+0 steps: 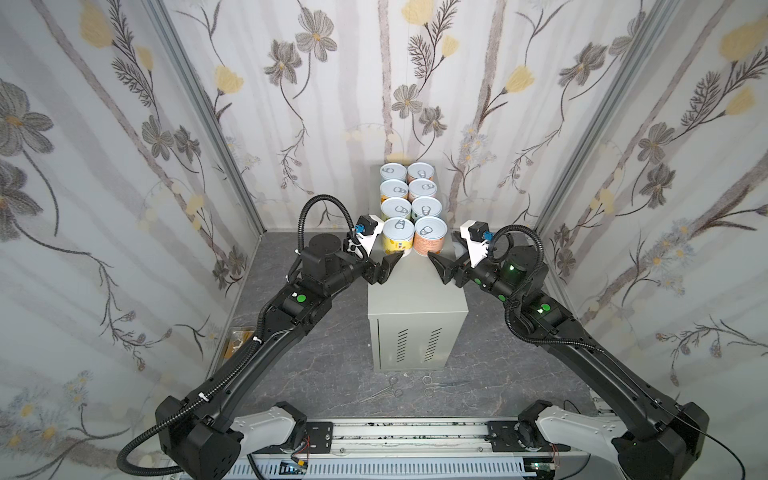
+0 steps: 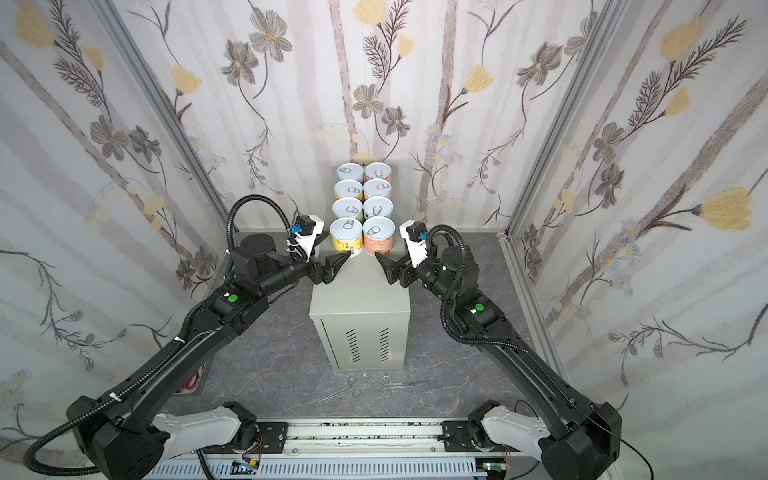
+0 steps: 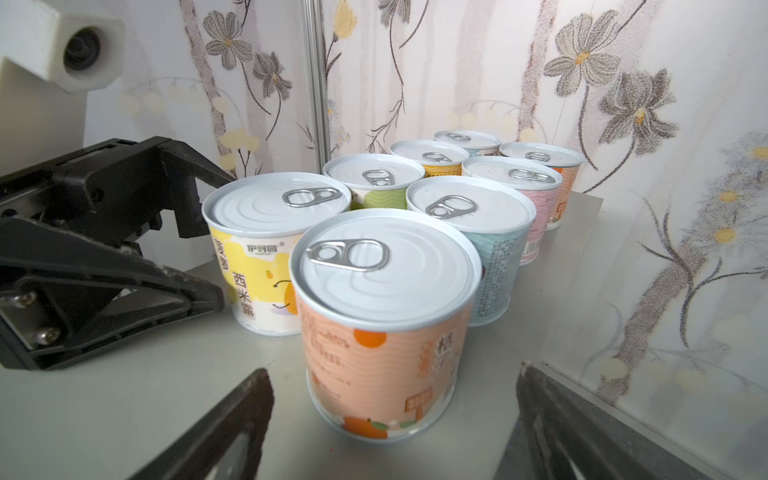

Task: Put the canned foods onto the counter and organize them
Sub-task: 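Open both grippers and withdraw them outward from the can group, then close the right gripper on the pink-label floor can while the left gripper hovers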

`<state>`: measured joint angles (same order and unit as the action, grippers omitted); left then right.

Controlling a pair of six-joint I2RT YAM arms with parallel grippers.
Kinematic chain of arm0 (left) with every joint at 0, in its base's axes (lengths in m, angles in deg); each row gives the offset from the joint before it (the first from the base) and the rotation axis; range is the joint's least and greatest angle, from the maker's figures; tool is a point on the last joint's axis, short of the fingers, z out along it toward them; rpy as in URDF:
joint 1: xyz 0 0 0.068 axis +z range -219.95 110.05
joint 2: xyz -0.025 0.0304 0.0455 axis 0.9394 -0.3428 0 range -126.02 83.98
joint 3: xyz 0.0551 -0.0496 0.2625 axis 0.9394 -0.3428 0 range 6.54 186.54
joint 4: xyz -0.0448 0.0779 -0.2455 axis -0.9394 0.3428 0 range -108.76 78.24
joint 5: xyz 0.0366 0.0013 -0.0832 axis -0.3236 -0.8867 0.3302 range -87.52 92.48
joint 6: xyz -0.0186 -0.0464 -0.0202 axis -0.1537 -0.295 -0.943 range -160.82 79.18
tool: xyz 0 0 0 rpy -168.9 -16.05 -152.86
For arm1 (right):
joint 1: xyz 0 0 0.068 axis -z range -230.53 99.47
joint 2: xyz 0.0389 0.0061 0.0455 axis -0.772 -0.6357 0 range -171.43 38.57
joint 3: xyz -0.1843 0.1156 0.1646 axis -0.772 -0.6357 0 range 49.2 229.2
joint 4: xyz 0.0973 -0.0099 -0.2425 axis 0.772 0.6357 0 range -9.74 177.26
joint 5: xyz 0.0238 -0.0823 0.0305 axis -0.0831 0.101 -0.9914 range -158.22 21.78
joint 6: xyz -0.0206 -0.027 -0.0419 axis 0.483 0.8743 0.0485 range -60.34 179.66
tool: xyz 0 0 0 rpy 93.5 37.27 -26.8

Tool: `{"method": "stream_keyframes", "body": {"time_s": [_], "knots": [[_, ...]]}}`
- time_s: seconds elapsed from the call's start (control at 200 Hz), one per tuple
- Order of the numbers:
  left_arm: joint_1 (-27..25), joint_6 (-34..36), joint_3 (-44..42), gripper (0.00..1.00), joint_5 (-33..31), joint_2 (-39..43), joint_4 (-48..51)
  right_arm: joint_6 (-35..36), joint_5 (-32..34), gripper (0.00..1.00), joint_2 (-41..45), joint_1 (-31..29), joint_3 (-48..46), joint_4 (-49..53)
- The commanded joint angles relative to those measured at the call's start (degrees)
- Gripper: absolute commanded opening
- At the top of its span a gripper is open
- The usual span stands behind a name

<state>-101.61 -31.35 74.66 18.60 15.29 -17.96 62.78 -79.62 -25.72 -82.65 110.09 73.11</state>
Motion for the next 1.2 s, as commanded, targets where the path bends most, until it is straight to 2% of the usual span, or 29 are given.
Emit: {"method": "stream_keyframes", "body": {"time_s": [0.0,0.11,0.36,0.505,0.764,0.964,1.199], "knots": [[0.0,1.23,-0.18,0.85,-0.44,0.65,-1.33,2.57,0.83,0.94,1.36,0.29,0.2,4.35],[0.26,2.35,0.04,0.87,-1.46,1.33,-1.24,1.54,2.0,0.97,3.47,1.74,0.07,5.21],[3.05,7.01,2.75,0.94,-6.89,5.07,-0.91,-2.71,3.03,1.0,8.54,14.06,-5.02,5.34],[6.17,8.05,3.75,0.98,-7.85,6.26,-1.49,-2.03,5.54,1.0,6.18,19.13,-7.62,4.28],[10.74,8.98,1.47,1.0,-11.0,6.99,-3.48,-3.3,3.77,1.0,-9.52,23.71,-7.77,0.41],[14.25,8.65,-1.65,1.0,-11.37,6.6,-8.8,-5.23,2.25,0.98,-25.05,24.03,2.18,5.89],[17.29,8.37,-1.66,1.0,-10.57,3.46,-10.4,-5.99,2.94,0.99,-40.58,24.07,14.31,12.59]]}}
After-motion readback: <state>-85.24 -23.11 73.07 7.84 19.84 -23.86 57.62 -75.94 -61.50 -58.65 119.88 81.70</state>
